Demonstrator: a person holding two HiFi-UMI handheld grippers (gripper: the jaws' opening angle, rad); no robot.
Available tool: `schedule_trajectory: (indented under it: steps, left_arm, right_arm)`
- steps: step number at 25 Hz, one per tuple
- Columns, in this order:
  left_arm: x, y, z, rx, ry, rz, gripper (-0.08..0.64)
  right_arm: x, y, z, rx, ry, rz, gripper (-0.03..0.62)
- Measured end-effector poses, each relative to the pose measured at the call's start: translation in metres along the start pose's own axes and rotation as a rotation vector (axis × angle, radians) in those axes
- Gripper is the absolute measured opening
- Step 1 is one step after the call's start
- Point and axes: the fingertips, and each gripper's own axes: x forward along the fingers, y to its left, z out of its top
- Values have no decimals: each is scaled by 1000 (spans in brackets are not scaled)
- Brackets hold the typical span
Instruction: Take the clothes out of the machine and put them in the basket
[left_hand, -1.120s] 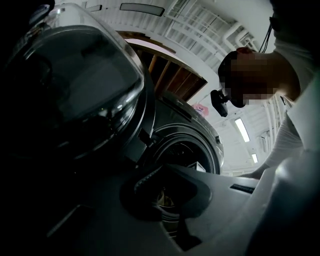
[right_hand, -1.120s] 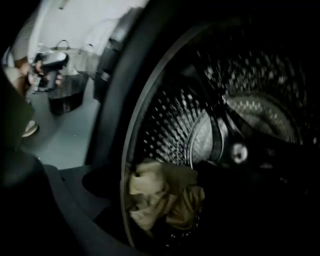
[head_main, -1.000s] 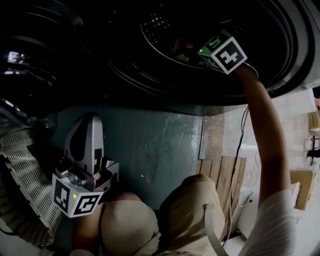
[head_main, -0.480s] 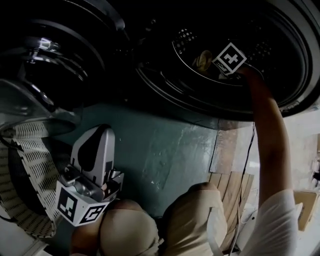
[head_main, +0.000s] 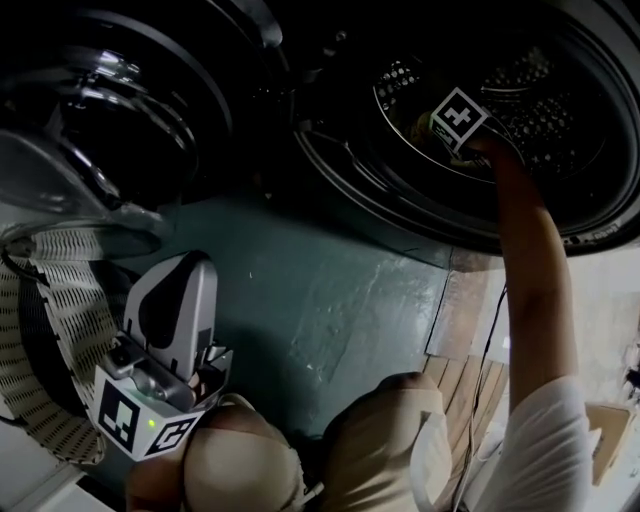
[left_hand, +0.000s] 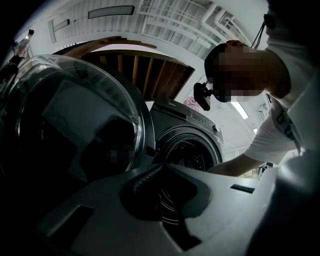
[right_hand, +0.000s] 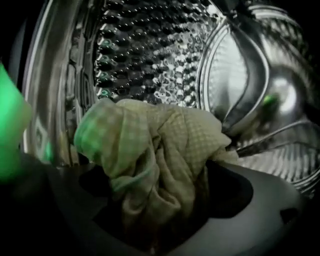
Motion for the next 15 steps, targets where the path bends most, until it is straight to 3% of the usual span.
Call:
schedule_trajectory:
  steps: [7, 11, 15]
  left_arm:
    - [1, 0, 5, 5, -19, 8, 14]
    - [-2, -1, 9, -8, -34, 16, 14]
    - [-6, -6, 15, -10, -53, 13, 14]
  right_arm:
    - [7, 8, -1, 32, 43, 25, 497]
    - [3, 14, 1, -14, 64, -1, 335]
    - [-5, 11, 9, -60, 44, -78, 254]
